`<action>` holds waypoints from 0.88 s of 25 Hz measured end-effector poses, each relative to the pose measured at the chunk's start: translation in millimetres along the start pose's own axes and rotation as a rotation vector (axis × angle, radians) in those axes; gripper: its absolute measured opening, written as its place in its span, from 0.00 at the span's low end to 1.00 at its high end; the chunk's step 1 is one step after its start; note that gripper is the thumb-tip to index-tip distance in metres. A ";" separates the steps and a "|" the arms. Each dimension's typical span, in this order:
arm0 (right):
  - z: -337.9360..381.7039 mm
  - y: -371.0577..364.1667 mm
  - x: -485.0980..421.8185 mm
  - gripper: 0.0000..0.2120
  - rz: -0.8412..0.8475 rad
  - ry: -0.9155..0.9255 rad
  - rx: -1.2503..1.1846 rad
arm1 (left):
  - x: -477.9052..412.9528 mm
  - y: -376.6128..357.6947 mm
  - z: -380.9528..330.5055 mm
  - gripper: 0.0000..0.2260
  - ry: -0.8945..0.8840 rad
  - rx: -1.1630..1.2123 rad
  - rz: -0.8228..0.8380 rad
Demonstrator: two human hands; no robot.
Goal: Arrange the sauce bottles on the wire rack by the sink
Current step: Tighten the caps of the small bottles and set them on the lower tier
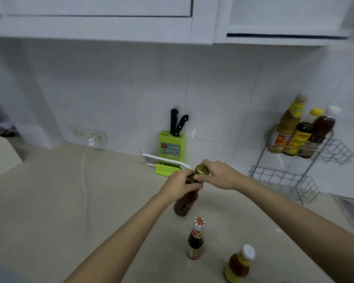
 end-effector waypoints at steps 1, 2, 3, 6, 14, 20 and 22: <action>-25.6 21.4 10.7 0.21 -0.048 -0.025 0.010 | -16.7 -19.1 -20.7 0.13 -0.026 0.055 0.117; -41.5 31.2 16.6 0.21 -0.083 -0.043 0.004 | -23.5 -27.3 -23.8 0.14 -0.015 0.095 0.202; -68.3 43.5 26.8 0.21 -0.139 -0.106 -0.015 | -32.0 -35.6 -26.0 0.14 -0.002 0.088 0.256; -169.9 87.8 74.4 0.23 -0.409 -0.378 -0.116 | -59.6 -65.3 -37.6 0.10 0.041 0.063 0.308; -373.5 64.7 196.5 0.29 -0.968 -1.004 -0.831 | -101.9 -187.6 -55.8 0.03 0.168 -0.011 0.368; -422.0 61.8 194.7 0.24 -1.060 -1.059 -0.754 | -146.4 -247.7 -59.7 0.02 0.217 -0.032 0.306; -426.4 77.0 179.0 0.22 -1.040 -0.991 -0.665 | -161.7 -261.5 -54.5 0.03 0.248 0.006 0.318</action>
Point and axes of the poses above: each hand's wrist, its own x-axis away from the middle knuckle, its own y-axis out of the back of the hand, z = x × y, the point moved 10 cm from there along -x, towards the middle knuckle, and after that the axes turned 7 degrees about -z, right-handed, at the moved point
